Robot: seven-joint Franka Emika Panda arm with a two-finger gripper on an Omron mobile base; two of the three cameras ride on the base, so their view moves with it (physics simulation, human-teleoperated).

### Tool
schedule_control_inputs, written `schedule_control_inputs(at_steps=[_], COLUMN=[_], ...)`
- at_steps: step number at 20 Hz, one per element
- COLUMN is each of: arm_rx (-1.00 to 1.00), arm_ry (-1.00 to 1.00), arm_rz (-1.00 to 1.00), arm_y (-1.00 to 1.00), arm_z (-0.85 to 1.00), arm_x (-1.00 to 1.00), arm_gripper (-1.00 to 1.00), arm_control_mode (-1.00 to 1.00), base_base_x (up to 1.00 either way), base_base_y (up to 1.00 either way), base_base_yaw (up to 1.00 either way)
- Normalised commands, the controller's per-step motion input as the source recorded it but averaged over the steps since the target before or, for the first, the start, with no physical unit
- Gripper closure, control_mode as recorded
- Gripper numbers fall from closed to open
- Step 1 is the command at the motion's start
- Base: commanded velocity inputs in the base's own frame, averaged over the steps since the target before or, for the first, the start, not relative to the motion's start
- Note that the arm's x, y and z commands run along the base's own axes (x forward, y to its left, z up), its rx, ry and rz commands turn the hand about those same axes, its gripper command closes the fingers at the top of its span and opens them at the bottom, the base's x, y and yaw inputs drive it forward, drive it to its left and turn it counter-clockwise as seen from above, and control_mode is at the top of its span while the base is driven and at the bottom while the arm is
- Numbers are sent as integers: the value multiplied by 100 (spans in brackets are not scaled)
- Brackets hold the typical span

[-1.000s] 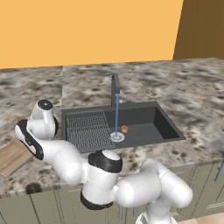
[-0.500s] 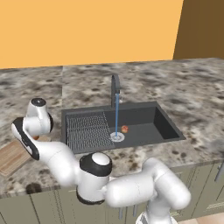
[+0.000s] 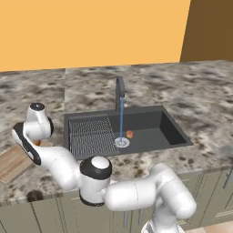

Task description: Pick the tangerine, peach from the sink and place them on the cutting board to airdry. Then turn off the sink faucet.

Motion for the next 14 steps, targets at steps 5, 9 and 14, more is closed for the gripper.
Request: schedule_control_inputs(at_steps=[5,9,14], arm_rx=[-4,-4,-3], arm_ry=[3,3,3], arm_rz=[0,0,0], arm_y=[15,16,15], arm_z=[-21,-20,-18], arm_x=[21,20,16], arm_gripper=[100,100,100], arm_control_mode=[-100,-100,-100], base_base_x=[0,0,0], base_base_y=[0,0,0], base_base_yaw=[0,0,0])
